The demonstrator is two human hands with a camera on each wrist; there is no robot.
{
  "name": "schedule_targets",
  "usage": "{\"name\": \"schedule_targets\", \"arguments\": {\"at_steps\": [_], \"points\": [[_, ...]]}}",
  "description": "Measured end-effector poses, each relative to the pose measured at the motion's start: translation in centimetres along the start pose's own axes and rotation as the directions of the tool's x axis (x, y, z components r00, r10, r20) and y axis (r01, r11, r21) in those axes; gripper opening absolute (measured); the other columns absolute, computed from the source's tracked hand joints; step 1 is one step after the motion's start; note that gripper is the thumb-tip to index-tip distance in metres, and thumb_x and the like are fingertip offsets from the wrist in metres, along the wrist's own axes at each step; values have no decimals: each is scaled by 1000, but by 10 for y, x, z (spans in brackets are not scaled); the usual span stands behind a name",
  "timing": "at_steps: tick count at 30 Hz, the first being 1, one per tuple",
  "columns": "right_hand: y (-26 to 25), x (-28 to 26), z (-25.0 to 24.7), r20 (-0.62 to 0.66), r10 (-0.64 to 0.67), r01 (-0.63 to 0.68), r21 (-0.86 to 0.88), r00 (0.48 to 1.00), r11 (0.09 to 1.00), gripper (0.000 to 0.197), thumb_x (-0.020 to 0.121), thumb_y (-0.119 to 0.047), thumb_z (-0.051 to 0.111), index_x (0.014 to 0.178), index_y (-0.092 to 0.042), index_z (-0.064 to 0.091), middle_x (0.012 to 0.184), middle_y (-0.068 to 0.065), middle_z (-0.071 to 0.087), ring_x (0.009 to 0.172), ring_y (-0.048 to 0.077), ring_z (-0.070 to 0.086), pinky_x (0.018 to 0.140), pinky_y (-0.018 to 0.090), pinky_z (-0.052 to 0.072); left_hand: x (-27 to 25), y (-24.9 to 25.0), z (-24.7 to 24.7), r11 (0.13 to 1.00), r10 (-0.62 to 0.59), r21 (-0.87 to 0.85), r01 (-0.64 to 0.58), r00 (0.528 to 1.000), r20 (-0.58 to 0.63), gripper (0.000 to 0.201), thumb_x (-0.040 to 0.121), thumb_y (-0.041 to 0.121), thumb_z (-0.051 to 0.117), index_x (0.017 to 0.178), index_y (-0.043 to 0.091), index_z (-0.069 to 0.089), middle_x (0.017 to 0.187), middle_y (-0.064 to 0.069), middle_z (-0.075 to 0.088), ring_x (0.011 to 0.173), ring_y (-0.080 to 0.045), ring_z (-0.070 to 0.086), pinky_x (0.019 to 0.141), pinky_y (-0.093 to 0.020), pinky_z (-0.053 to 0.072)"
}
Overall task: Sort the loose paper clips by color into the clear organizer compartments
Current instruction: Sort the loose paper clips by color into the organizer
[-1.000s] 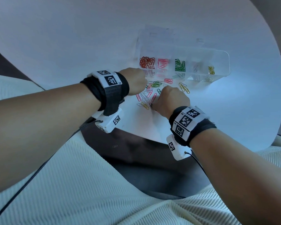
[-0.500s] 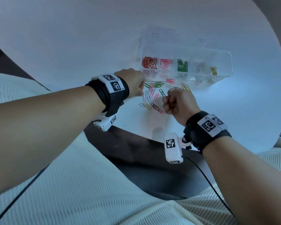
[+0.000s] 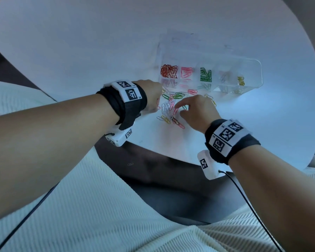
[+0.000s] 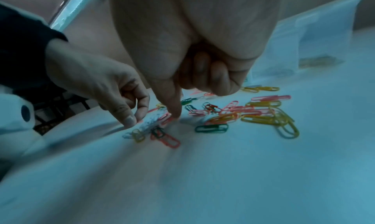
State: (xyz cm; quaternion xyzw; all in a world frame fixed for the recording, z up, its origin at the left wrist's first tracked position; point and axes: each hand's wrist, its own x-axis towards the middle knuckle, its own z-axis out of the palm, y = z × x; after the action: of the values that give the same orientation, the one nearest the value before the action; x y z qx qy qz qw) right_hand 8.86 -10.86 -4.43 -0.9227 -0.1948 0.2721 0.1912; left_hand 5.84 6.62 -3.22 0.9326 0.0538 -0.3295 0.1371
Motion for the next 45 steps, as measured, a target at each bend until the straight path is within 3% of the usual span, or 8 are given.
{"name": "schedule_targets", "arguments": {"at_steps": [4, 10, 15, 20, 24, 28, 31, 45], "points": [[0, 4, -3, -9, 23, -23, -73, 1000, 997, 1, 83, -30, 73, 83, -30, 74, 87, 1, 72, 72, 21, 68, 72, 32, 58, -1, 2, 1, 999, -15, 39, 13, 999, 37, 22, 88, 22, 56, 68, 13, 52, 70, -3, 58, 68, -24, 56, 57, -28, 42], [-10, 2, 5, -5, 71, -69, -315, 997, 947, 25, 81, -39, 62, 81, -14, 62, 80, 7, 61, 74, 28, 60, 65, 28, 47, -4, 10, -2, 981, -78, -173, 91, 994, 80, 31, 95, 26, 39, 68, 13, 41, 75, -4, 45, 69, -21, 43, 55, -29, 33], [-13, -1, 3, 23, 83, -69, -353, 996, 933, 28, 81, -39, 58, 74, -13, 53, 69, 3, 49, 69, 28, 54, 62, 29, 41, -10, 19, -17, 716, -57, -686, 130, 990, 128, 27, 82, 2, 40, 58, 13, 35, 51, -6, 44, 35, -13, 31, 43, -20, 25], [-2, -3, -2, 79, 164, -156, -103, 983, 982, 28, 81, -33, 54, 71, -8, 57, 70, 7, 59, 66, 26, 54, 54, 27, 35, -19, 18, -19, 478, 57, -869, 128, 983, 177, 16, 71, 4, 29, 60, 15, 28, 54, -24, 57, 37, -13, 10, 49, -24, 11], [10, -12, -13, 201, 297, -354, 649, 934, 673, 34, 80, -10, 45, 48, -18, 37, 49, 0, 37, 48, 18, 25, 48, 23, 17, -6, 18, -12, 562, -8, -826, 55, 998, 61, 38, 91, -4, 33, 58, 15, 35, 36, 3, 45, 27, -9, 33, 31, -14, 23], [15, -24, -17, 255, 283, -363, 816, 925, 450, 30, 79, -5, 43, 50, -11, 44, 56, 12, 52, 42, 18, 33, 46, 24, 19, 2, 22, -2, 877, 206, -381, -293, 946, -252, 26, 87, -4, 52, 66, 10, 50, 66, -2, 51, 58, -17, 49, 55, -25, 40], [15, -26, -19, 265, 270, -352, 864, 926, 360, 21, 80, -1, 37, 62, -13, 37, 60, 15, 63, 39, 20, 39, 43, 23, 23, -7, 23, 2, 977, 113, -163, -136, 983, -142, 5, 84, 26, 54, 86, 25, 57, 76, 15, 46, 67, -14, 48, 60, -26, 33], [20, -24, -16, 227, 276, -318, 879, 934, 354, 11, 56, -7, 44, 49, -11, 37, 54, 14, 47, 41, 18, 28, 42, 22, 19, -4, 17, 7, 994, 103, -22, -109, 978, -180, 22, 89, 39, 59, 110, 43, 64, 131, 9, 58, 106, -20, 57, 78, -29, 40]]}}
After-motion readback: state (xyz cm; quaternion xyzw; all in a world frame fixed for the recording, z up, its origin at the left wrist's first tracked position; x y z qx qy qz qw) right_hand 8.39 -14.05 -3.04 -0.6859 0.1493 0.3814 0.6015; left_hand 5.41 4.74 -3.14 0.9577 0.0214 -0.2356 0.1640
